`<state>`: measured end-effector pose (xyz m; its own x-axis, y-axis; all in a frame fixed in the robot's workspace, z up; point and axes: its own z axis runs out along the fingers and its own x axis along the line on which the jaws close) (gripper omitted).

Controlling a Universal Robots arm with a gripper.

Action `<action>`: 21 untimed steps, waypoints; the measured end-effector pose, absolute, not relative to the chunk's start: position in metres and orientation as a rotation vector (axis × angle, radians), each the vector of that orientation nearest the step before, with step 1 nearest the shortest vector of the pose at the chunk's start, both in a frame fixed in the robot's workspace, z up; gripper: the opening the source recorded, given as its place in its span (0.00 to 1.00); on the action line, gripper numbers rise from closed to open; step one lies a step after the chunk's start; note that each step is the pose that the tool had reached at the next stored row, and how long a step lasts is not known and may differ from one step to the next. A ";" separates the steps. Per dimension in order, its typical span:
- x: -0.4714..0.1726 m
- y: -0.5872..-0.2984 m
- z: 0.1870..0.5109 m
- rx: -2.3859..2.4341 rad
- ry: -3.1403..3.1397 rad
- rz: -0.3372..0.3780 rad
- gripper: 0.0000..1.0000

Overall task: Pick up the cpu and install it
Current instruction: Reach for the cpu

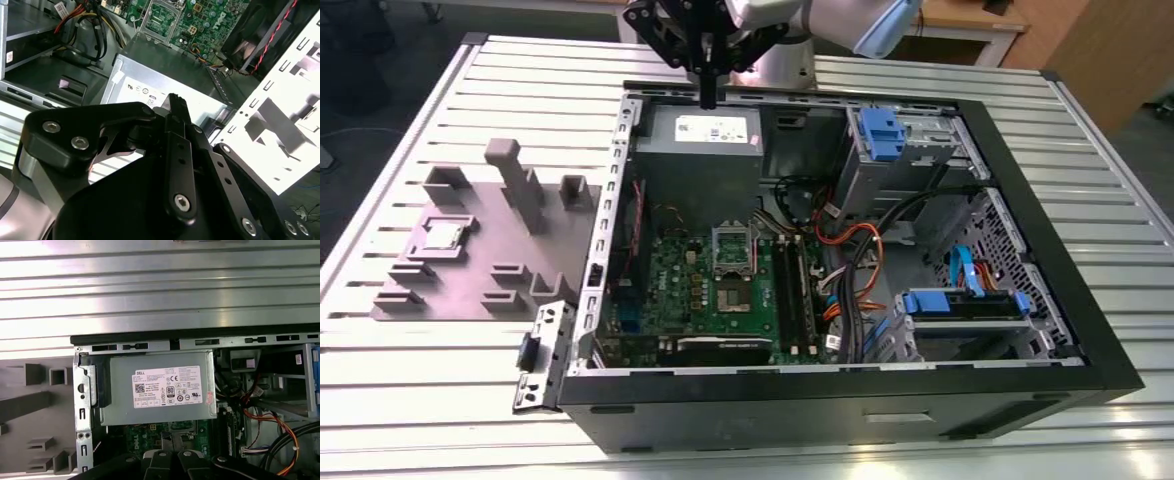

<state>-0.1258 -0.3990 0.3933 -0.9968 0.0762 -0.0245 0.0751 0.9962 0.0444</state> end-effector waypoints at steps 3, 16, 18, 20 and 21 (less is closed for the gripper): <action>-0.130 -0.399 0.393 0.118 3.112 0.068 0.11; -0.137 -0.399 0.393 0.118 3.112 0.068 0.11; -0.137 -0.399 0.393 0.118 3.113 0.068 0.11; -0.137 -0.399 0.393 0.118 3.112 0.068 0.11; -0.137 -0.399 0.393 0.118 3.112 0.068 0.11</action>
